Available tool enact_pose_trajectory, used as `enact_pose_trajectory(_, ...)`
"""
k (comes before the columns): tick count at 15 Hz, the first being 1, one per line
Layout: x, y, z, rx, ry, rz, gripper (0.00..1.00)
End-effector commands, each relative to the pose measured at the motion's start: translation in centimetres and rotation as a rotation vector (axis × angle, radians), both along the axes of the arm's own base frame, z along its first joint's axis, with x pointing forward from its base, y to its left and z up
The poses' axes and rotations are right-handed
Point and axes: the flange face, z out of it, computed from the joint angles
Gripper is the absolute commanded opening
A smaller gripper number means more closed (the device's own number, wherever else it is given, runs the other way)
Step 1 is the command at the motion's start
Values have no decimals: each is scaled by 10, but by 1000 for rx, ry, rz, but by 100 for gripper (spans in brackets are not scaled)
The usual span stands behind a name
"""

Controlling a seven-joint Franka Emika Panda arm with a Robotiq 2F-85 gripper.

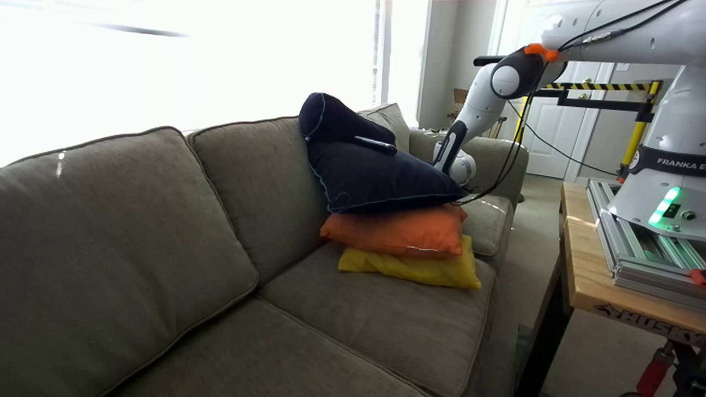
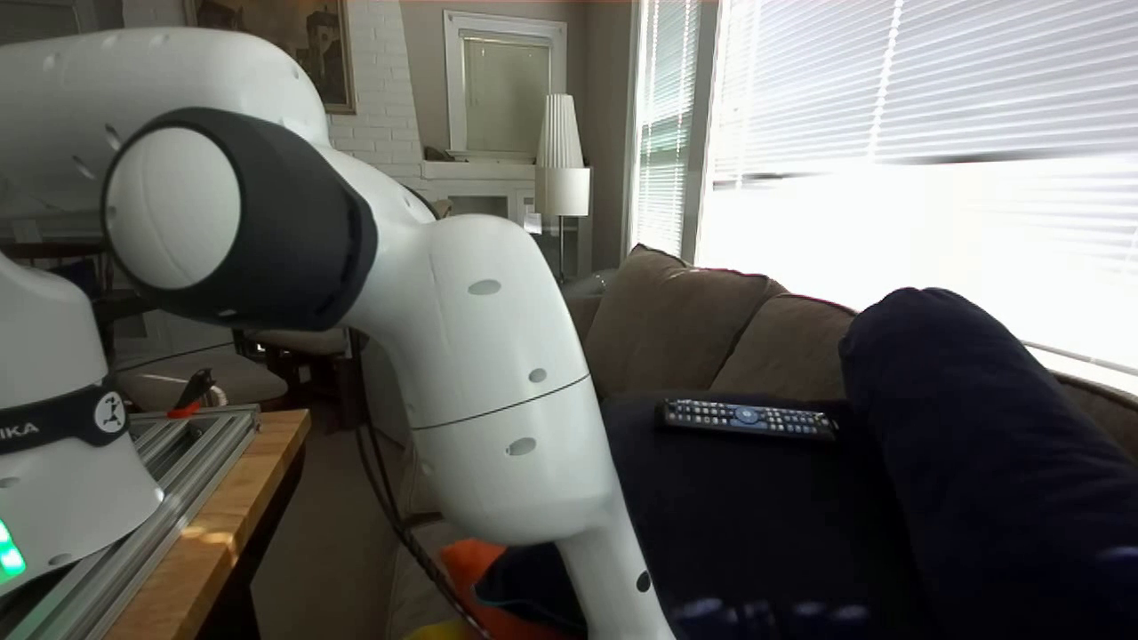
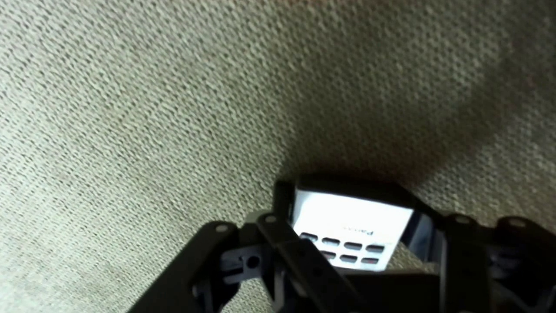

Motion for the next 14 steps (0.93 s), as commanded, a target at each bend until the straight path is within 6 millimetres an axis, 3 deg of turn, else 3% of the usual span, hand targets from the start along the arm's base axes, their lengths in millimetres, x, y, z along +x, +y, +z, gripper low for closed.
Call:
enact_pose_trajectory(1,4,-2,2,3,-9,-11,32)
enact_pose_trajectory(4,4,-1,7,-6,-12,3,32)
enact_pose_trajectory(14,-38,-4,72,-15,19,59,32)
